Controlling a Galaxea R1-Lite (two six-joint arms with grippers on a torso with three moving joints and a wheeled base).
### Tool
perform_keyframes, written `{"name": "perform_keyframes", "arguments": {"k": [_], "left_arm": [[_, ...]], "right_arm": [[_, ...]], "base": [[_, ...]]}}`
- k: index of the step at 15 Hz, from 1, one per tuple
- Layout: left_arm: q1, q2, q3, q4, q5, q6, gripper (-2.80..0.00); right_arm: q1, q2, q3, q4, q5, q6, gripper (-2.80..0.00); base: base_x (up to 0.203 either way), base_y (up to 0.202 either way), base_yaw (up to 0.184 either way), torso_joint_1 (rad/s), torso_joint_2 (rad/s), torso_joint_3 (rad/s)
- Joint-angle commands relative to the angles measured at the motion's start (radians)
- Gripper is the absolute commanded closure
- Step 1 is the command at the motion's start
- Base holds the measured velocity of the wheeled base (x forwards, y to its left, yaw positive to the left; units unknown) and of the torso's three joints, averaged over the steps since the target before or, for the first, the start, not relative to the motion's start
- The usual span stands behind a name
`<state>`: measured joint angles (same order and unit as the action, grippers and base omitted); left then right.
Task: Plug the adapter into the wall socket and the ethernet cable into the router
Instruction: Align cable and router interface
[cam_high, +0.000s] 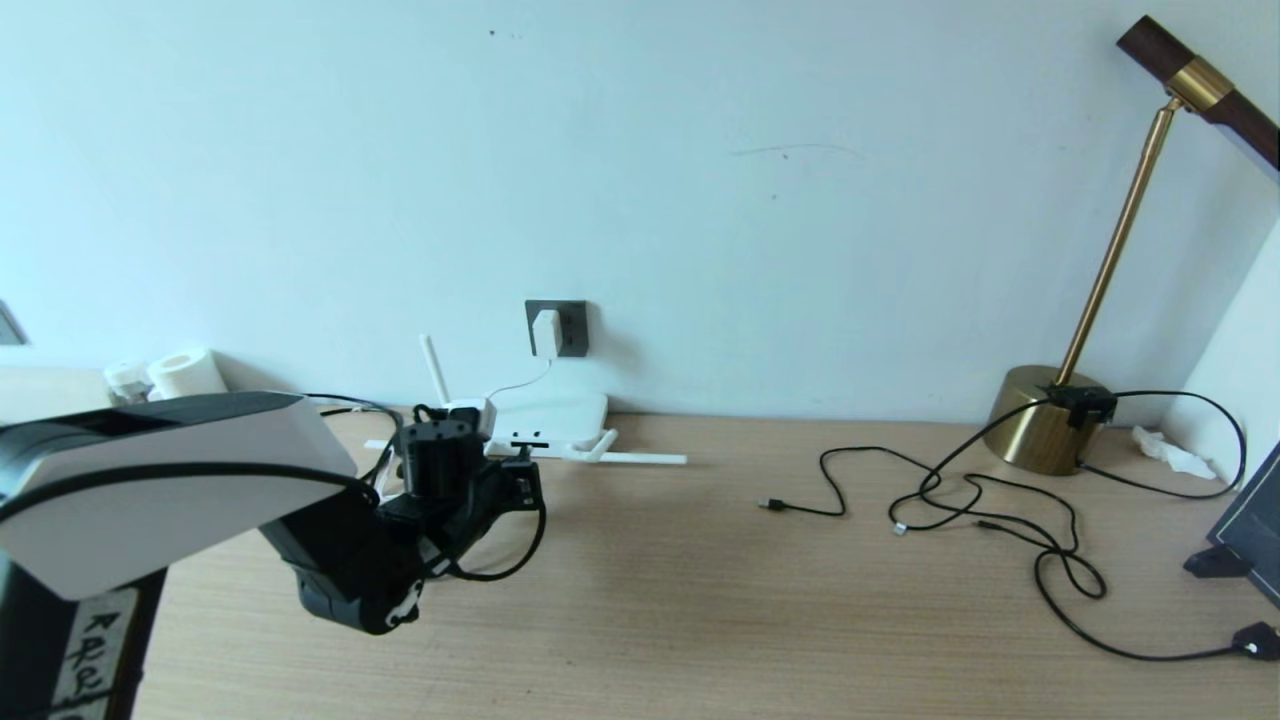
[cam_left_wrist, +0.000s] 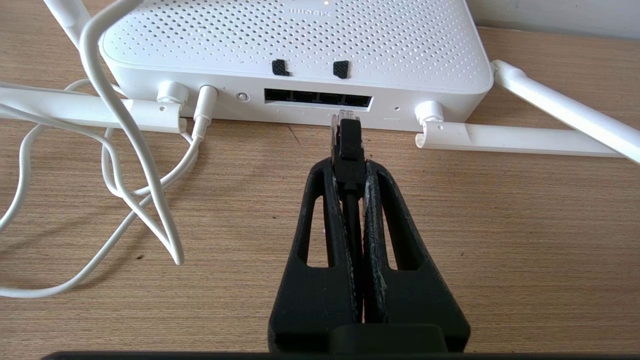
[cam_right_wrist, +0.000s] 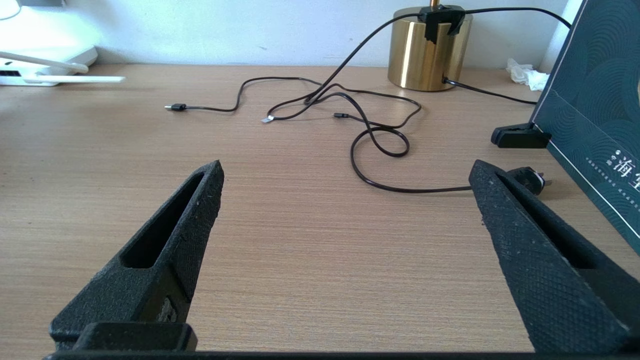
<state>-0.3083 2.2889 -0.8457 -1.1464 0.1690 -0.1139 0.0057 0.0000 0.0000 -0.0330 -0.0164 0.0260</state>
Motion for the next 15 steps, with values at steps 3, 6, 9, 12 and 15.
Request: {"name": "perform_keyframes", "arguments": {"k": [3, 6, 9, 12, 15], "left_arm": [[0.000, -0.005, 0.002, 0.004, 0.003, 0.000, 0.00], [0.003, -0.022, 0.013, 0.020, 0.006, 0.003, 0.00], [-0.007, -0.024, 0.021, 0.018, 0.013, 0.005, 0.00], [-0.021, -0.024, 0.025, 0.019, 0.018, 0.007, 0.00], [-0.023, -0.032, 0.026, 0.017, 0.026, 0.007, 0.00]], "right_arm": [[0.000, 0.000, 0.011, -0.001, 0.000, 0.000, -2.80], [0.000, 0.000, 0.011, -0.001, 0.000, 0.000, -2.80], [0.000, 0.000, 0.011, -0.001, 0.000, 0.000, -2.80], [-0.001, 0.000, 0.011, -0.001, 0.000, 0.000, -2.80], [0.000, 0.000, 0.011, -0.001, 0.000, 0.000, -2.80]], "base": [[0.000, 0.000, 0.000, 0.000, 0.00, 0.000], [0.000, 0.000, 0.000, 0.000, 0.00, 0.000], [0.000, 0.000, 0.000, 0.000, 0.00, 0.000], [0.000, 0.000, 0.000, 0.000, 0.00, 0.000], [0.000, 0.000, 0.000, 0.000, 0.00, 0.000]]}}
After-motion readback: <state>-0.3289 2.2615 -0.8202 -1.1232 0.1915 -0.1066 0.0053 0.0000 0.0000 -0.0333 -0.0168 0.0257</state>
